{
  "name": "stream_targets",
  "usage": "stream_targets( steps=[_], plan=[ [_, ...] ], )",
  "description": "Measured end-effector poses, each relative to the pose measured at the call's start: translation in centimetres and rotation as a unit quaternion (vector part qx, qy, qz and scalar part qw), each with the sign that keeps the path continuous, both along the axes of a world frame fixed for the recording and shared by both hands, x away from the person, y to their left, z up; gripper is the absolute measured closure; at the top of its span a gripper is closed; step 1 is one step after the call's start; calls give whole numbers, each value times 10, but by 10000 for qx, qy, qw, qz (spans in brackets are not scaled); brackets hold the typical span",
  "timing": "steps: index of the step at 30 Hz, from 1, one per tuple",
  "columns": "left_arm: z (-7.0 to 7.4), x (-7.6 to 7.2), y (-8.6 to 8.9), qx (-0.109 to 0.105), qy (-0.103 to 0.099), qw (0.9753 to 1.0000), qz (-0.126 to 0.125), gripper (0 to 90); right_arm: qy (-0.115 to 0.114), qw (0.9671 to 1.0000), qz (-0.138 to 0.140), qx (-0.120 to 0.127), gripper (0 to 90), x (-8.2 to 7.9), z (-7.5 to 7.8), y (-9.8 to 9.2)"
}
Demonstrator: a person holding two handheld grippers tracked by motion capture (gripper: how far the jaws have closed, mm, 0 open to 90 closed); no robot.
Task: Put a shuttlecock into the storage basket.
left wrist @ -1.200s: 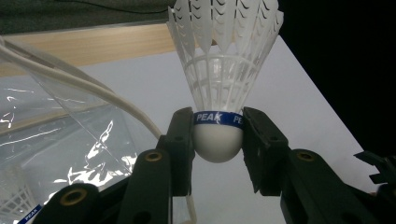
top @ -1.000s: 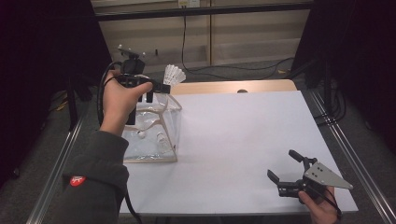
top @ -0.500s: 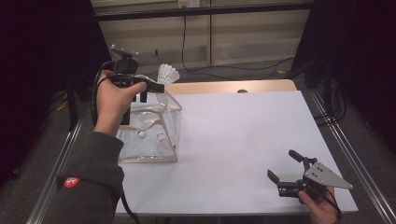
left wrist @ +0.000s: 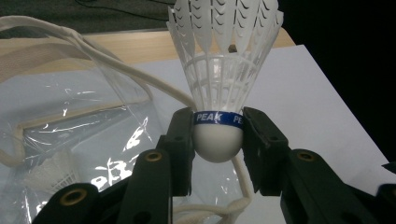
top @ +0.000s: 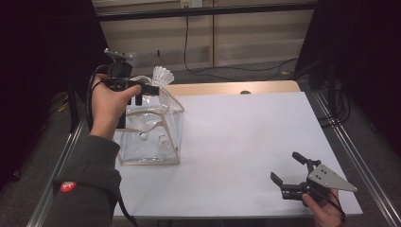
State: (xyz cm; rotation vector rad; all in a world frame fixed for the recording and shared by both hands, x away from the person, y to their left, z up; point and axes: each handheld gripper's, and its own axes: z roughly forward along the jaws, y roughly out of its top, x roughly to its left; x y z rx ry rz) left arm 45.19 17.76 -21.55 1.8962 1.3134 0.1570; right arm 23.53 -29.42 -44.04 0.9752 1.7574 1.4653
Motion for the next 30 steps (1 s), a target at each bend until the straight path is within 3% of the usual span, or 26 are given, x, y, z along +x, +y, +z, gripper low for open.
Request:
stream_targets(
  steps=[30],
  plan=[
    [-1, 1, 15, 63, -10, 9999, 141, 652, -11, 10000, -3, -17, 5, 0, 0, 0]
  ],
)
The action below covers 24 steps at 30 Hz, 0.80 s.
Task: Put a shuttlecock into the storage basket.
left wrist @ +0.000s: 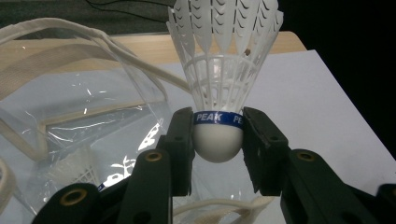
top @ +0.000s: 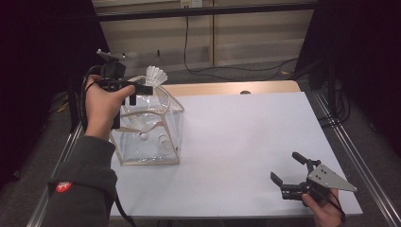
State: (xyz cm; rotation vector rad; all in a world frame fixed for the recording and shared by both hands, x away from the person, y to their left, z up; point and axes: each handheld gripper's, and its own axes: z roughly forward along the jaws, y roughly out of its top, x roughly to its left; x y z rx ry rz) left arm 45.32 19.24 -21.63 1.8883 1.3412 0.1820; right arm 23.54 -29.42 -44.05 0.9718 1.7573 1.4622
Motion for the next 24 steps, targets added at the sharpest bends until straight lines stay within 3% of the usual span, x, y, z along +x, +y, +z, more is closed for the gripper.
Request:
stream_targets(
  steps=[20, 24],
  plan=[
    [-2, 0, 14, 148, -91, 9996, 202, 652, 20, 10000, -10, 26, 5, 0, 0, 0],
    [-4, 0, 16, 98, -92, 9995, 301, 652, 17, 10000, -6, 24, 5, 0, 0, 0]
  ],
)
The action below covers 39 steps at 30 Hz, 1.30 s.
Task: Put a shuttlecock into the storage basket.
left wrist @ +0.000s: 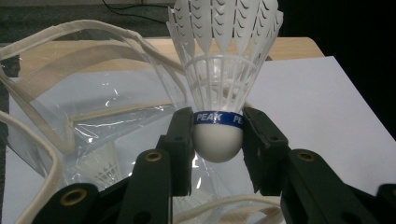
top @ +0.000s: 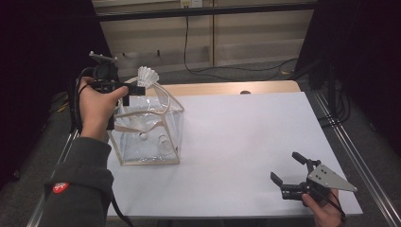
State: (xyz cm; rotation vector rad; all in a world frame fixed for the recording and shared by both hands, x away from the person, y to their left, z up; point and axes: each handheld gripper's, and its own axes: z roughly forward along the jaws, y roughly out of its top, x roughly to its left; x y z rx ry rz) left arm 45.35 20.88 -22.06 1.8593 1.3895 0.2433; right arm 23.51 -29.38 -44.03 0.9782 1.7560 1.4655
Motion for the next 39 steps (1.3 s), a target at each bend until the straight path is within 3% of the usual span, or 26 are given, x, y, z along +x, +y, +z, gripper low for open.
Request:
stream_targets(
  steps=[5, 39],
  plan=[
    [-3, 1, 5, 97, 3, 10000, -10, 652, -3, 10000, -7, 2, 5, 0, 0, 0],
    [-26, 7, 18, 140, 90, 9996, 222, 652, -22, 10000, 24, 15, 5, 1, 0, 1]
  ],
)
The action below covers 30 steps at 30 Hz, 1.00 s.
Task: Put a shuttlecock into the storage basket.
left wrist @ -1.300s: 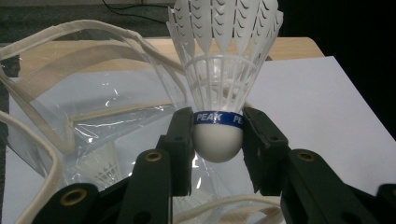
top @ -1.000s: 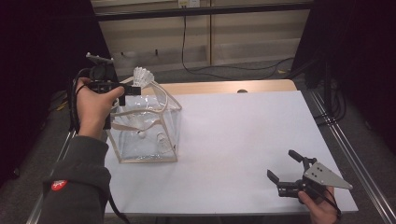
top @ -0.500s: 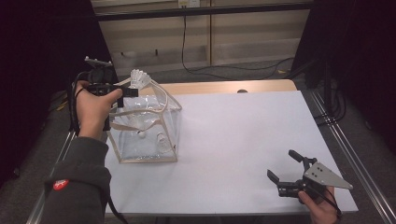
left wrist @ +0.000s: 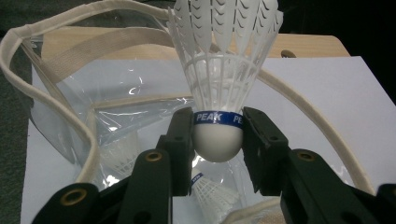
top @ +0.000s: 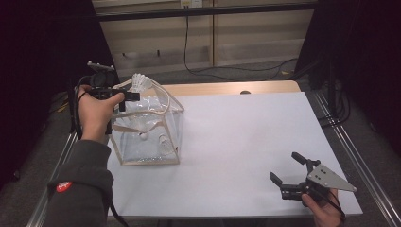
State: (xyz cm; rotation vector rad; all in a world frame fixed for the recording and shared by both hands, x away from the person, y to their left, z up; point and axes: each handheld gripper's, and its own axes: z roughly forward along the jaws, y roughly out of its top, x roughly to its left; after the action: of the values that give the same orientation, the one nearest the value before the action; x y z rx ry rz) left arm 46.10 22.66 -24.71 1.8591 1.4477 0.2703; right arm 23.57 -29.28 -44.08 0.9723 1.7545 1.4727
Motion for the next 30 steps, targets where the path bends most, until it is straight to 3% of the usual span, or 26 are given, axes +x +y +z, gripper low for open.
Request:
stream_targets(
  steps=[30],
  plan=[
    [-18, 6, 2, 141, 141, 9998, 51, 651, 17, 10000, 12, -21, 5, 0, 0, 0]
  ],
)
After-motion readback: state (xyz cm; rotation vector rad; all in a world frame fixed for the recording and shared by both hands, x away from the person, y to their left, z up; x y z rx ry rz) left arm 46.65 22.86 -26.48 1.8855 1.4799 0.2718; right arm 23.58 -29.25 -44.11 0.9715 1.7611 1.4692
